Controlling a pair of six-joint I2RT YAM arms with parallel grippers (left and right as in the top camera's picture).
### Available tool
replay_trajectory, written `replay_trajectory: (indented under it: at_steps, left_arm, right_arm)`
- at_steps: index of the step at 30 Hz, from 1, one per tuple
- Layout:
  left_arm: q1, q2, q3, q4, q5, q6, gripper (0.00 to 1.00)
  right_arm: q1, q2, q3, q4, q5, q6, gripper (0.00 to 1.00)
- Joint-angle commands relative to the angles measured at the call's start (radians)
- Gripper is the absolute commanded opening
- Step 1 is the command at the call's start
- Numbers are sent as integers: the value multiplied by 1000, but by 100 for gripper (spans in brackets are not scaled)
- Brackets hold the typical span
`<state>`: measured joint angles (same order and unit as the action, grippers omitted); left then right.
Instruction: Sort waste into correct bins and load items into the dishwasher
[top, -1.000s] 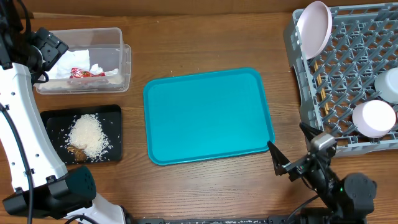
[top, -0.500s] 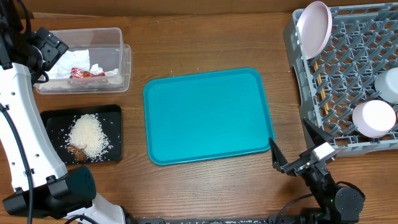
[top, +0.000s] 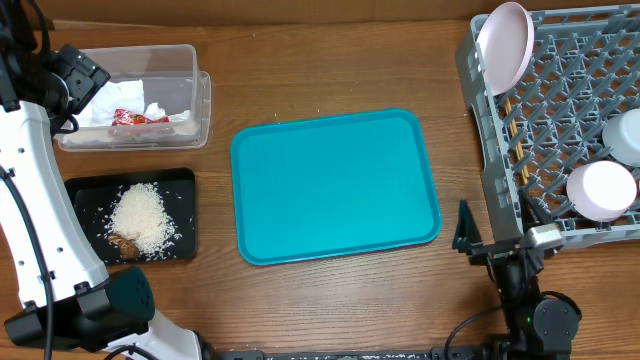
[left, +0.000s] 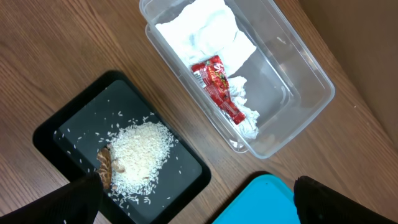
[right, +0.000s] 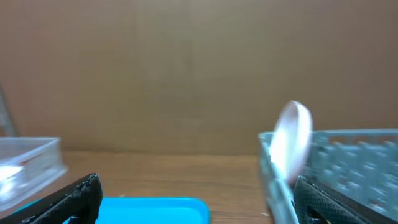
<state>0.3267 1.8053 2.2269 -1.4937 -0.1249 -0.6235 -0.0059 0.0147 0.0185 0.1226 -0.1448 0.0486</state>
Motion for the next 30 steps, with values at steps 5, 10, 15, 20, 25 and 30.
replay_trajectory:
  at_steps: [5, 10, 15, 20, 25, 30]
  left_arm:
    - [-6, 9, 0, 2, -13, 18, 100]
    - [-6, 9, 0, 2, -13, 18, 100]
    - [-6, 9, 0, 2, -13, 18, 100]
    - [-6, 9, 0, 2, -13, 18, 100]
    - [-6, 9, 0, 2, -13, 18, 100]
    - [-6, 9, 0, 2, -13, 18, 100]
  right_arm:
    - [-2, -13, -11, -158, 222, 8, 100]
    - [-3, -13, -11, -201, 222, -40, 100]
    - [-3, -13, -11, -200, 203, -41, 100]
    - [-3, -12, -11, -200, 203, -41, 100]
    - [-3, -12, -11, -200, 203, -41, 100]
    - [-3, -12, -11, -200, 203, -41, 100]
